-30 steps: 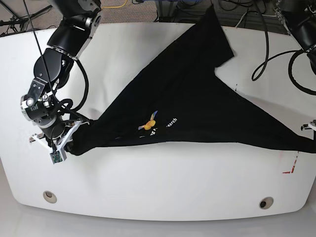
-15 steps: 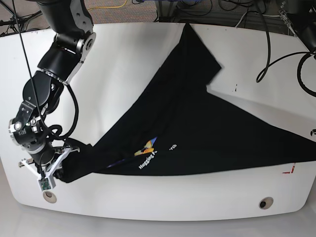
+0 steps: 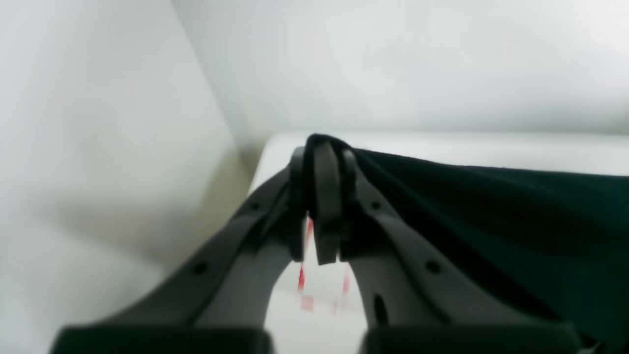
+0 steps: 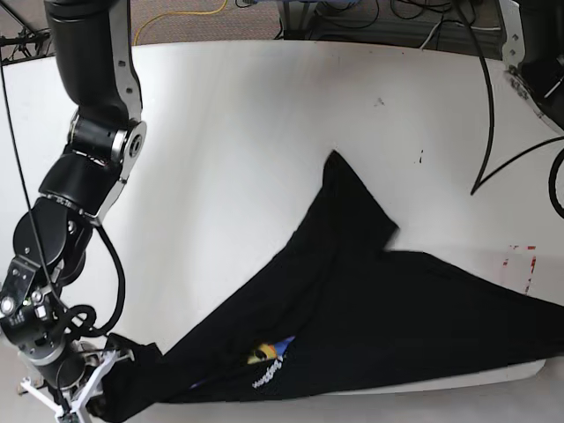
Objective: Fold the T-shirt properly
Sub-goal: 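Lift the hem corner with the left gripper and pull it toward the right gripper, then swing the shirt with both grippers and lay it down diagonally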
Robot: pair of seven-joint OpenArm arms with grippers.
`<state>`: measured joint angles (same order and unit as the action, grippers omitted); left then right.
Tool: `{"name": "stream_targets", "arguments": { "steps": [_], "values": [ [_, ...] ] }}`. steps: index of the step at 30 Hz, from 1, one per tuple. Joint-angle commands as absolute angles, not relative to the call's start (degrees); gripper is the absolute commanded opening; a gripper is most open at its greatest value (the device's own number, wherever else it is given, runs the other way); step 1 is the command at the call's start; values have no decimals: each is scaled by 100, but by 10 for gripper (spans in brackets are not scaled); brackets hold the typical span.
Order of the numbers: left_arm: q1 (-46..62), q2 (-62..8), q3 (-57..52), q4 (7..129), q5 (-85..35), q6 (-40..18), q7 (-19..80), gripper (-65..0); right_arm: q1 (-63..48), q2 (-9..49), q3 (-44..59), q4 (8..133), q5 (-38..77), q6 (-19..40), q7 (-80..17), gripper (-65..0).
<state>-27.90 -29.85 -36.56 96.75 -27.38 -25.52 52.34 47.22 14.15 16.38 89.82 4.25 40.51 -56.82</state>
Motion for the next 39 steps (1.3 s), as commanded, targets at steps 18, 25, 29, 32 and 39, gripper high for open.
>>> {"name": "stream_targets", "arguments": {
  "steps": [18, 25, 29, 32, 39],
  "values": [
    [-3284, -3134, -3231, 9921, -2809, -2510, 5147, -650, 5622, 1745, 1059, 9499, 444, 4000, -5833, -628],
    [-2536, -3108, -3424, 9930, -2809, -2527, 5147, -650, 4541, 1745, 1086, 10185, 444, 4000, -5851, -628],
    [-2044, -3099, -3670, 9886, -2809, -2536, 5147, -650, 3758, 1701, 1358, 10554, 453, 4000, -5842, -628],
    [-1666, -3046, -3820, 9877, -2818, -2536, 5138, -650, 3231, 1684, 1525, 10659, 453, 4000, -5824, -628],
    [-769, -2941, -4084, 9886, -2818, -2818, 5138, -650, 2035, 1385, 1938, 11020, 462, 4000, -5807, -628]
  ]
}}
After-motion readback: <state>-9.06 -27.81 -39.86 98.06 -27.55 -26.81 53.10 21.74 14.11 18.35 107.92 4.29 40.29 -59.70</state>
